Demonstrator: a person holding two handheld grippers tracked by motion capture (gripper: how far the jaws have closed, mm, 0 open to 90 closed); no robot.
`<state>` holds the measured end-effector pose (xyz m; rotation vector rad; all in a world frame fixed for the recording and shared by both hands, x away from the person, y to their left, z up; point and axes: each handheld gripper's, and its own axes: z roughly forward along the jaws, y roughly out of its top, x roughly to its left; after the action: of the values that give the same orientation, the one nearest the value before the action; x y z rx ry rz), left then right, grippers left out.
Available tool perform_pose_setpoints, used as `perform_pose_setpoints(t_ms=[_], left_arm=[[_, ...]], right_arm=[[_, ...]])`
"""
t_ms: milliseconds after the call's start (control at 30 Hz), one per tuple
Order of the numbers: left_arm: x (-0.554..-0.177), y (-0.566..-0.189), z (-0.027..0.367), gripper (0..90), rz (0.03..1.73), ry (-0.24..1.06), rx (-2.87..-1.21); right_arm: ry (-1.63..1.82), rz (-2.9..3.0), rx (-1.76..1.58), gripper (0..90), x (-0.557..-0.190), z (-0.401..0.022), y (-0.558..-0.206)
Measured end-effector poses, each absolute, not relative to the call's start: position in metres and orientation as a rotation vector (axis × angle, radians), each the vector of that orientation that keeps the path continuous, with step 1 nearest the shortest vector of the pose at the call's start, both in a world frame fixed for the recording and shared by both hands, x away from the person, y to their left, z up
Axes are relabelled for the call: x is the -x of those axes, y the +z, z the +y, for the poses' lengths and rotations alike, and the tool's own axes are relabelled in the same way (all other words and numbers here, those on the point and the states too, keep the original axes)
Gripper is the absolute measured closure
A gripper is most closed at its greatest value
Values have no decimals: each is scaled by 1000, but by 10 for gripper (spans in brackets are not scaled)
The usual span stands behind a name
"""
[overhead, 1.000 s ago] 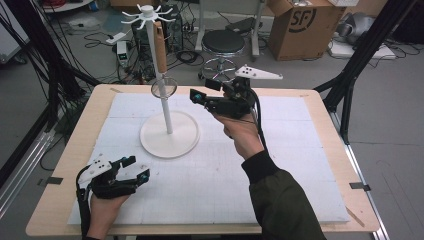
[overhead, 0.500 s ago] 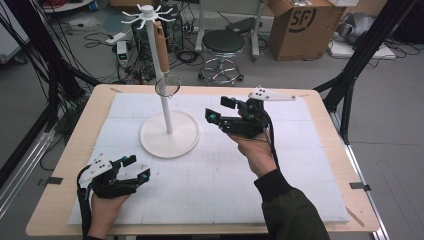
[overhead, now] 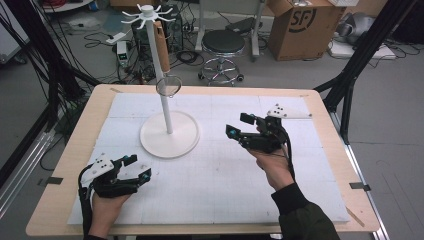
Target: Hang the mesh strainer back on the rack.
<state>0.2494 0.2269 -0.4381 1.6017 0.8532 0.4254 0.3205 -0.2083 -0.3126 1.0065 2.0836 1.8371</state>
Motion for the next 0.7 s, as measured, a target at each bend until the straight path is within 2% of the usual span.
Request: perform_pose_setpoints(t_ms=[533,700], left_arm=[[-252,-436,220,213,833,434,-1613],[-252,-435,220,213,829,402,-1570]], right_arm=[[1600,2123,-1097,153,-308,-253,-358],[1568,2114,-1103,151,-298,-263,-375]])
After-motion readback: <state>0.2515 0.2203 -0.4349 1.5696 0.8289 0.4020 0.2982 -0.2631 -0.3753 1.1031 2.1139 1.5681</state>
